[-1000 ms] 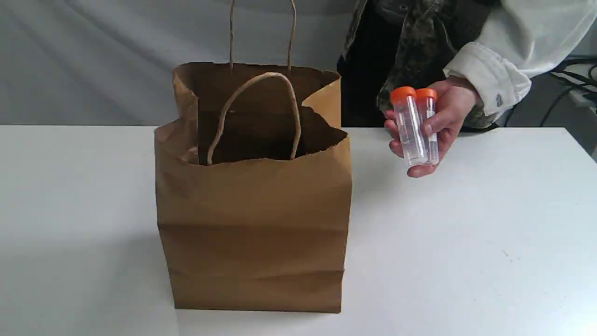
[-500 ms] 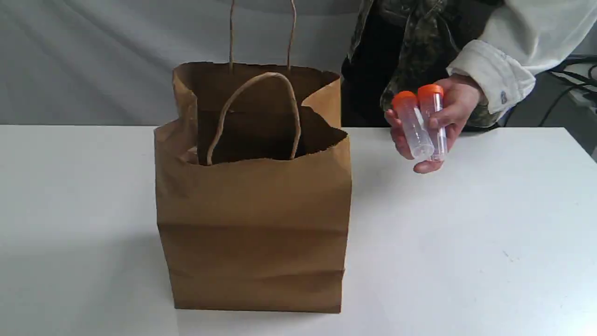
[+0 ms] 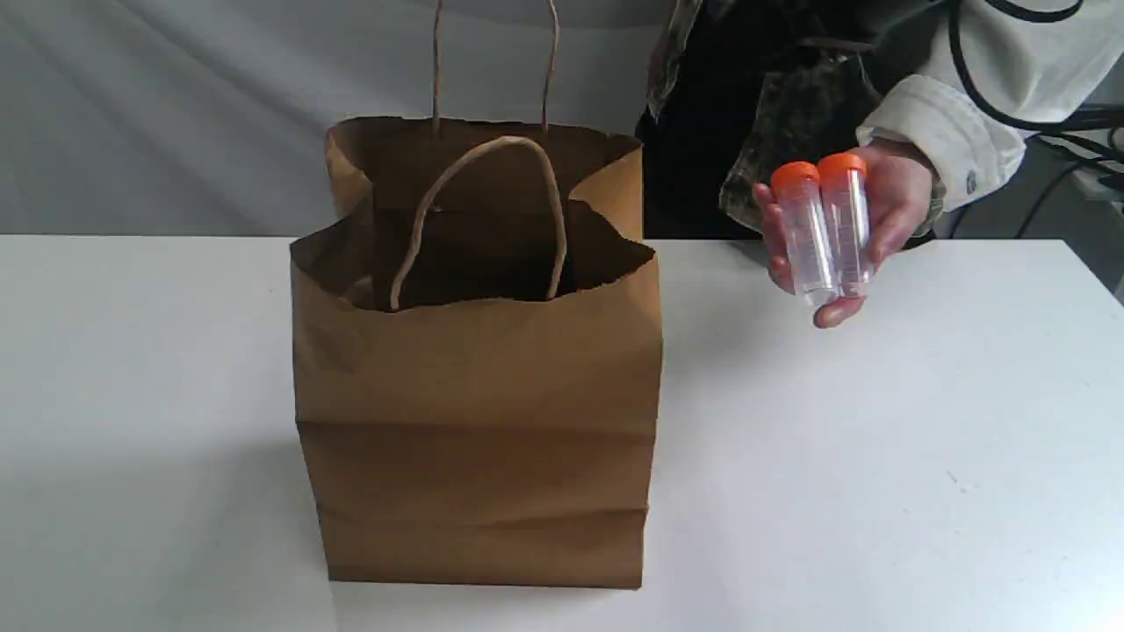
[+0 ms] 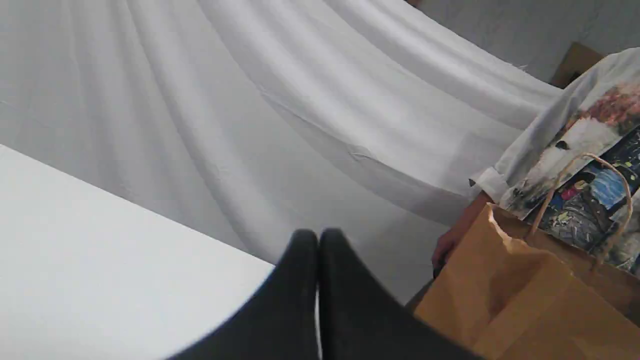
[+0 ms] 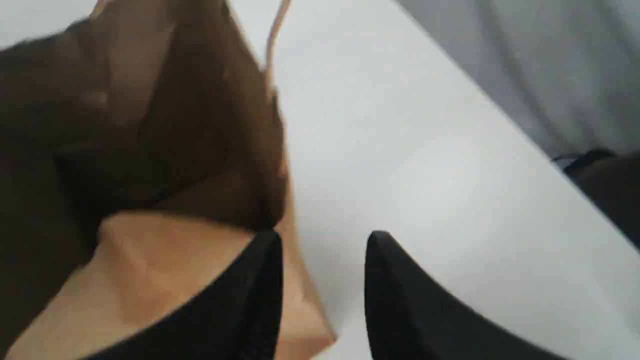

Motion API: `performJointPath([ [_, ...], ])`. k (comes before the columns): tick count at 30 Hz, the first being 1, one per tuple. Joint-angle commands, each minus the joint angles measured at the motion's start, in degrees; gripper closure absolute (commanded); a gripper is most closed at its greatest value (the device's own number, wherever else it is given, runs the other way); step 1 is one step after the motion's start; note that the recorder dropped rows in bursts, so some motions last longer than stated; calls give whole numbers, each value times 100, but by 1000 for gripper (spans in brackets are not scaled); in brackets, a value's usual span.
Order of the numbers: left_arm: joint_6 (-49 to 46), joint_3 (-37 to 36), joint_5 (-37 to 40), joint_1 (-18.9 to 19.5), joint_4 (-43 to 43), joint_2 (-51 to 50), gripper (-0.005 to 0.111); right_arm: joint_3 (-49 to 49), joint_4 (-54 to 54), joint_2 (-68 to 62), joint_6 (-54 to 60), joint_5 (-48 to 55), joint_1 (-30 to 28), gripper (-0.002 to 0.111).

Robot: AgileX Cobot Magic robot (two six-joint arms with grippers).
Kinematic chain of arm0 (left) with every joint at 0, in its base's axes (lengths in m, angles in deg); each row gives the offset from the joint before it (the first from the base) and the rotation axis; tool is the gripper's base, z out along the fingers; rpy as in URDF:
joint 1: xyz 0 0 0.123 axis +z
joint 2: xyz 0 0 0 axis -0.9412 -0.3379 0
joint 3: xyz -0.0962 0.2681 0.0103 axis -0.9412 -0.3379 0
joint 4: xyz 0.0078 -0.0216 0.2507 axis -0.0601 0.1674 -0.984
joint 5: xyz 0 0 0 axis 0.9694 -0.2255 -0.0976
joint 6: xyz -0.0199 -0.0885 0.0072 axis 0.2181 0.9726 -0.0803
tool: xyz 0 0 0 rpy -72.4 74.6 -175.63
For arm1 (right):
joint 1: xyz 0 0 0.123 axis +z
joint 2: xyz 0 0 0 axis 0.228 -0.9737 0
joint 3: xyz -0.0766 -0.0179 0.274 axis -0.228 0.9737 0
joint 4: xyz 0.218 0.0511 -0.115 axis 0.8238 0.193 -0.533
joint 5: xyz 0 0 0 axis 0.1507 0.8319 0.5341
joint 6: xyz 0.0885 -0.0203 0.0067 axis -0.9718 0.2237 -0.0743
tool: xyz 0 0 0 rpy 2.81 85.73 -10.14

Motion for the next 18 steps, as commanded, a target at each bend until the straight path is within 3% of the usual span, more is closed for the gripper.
performJointPath([
  [1,56,17,-16,9,-11,19,107,-60,209,42,672,-181,-6,69],
  [4,56,17,-16,9,-11,19,107,-60,209,13,955,180,-6,50],
  [6,56,17,-16,9,-11,19,107,-60,338,-70,1137,411,-6,45],
  [12,56,17,-16,9,-11,19,107,-60,1296,-427,1793,983,6,45],
  [18,56,17,-16,9,-11,19,107,-60,1450,-680,2050,984,82,45],
])
